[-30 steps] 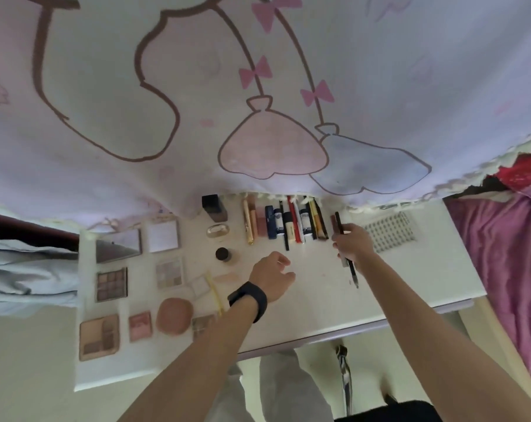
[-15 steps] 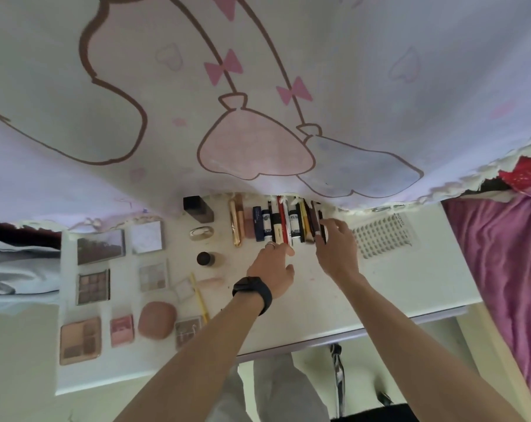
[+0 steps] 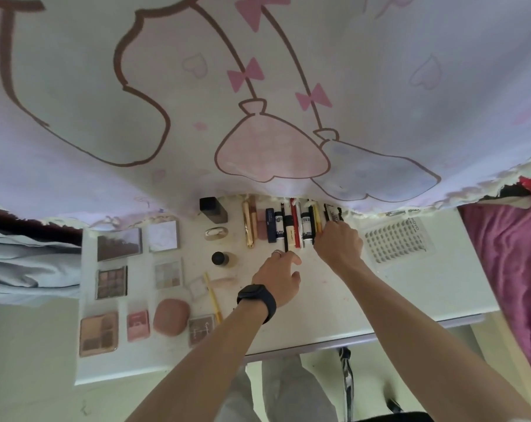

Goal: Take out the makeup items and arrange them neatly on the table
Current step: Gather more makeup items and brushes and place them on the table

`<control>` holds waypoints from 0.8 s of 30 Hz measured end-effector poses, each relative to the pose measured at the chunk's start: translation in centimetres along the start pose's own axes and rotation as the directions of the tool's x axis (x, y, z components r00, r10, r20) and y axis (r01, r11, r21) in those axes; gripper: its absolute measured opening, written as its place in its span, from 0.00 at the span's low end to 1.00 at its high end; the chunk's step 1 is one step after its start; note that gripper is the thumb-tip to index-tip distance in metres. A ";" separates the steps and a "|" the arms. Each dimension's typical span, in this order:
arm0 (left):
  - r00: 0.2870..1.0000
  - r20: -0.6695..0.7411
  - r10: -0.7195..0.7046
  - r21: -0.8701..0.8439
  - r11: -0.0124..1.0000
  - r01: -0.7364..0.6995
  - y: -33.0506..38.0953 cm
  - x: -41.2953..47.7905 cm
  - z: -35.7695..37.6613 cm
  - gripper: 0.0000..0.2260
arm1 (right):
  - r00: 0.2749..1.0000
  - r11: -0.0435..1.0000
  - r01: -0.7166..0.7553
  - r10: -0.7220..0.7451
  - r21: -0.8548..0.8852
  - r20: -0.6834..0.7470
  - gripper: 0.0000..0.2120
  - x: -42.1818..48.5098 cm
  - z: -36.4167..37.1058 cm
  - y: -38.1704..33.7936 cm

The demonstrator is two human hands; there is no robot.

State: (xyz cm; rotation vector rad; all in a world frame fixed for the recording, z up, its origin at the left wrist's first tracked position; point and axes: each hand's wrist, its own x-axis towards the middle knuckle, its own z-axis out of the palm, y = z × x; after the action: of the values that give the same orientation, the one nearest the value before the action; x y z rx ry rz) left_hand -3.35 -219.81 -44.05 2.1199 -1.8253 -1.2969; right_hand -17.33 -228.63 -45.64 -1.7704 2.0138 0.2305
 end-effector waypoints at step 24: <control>0.998 0.029 0.047 0.409 0.911 -0.054 -13.8 -12.6 0.3 0.15 | 0.869 0.960 0.013 -0.150 0.281 0.472 0.12 -20.9 10.1 -1.4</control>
State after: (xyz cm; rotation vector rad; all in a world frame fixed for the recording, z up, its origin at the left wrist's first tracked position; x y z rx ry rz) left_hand 7.99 -205.03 -44.81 2.2279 -2.3153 -0.9897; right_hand -12.10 -205.93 -45.32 -1.4424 1.5215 0.3246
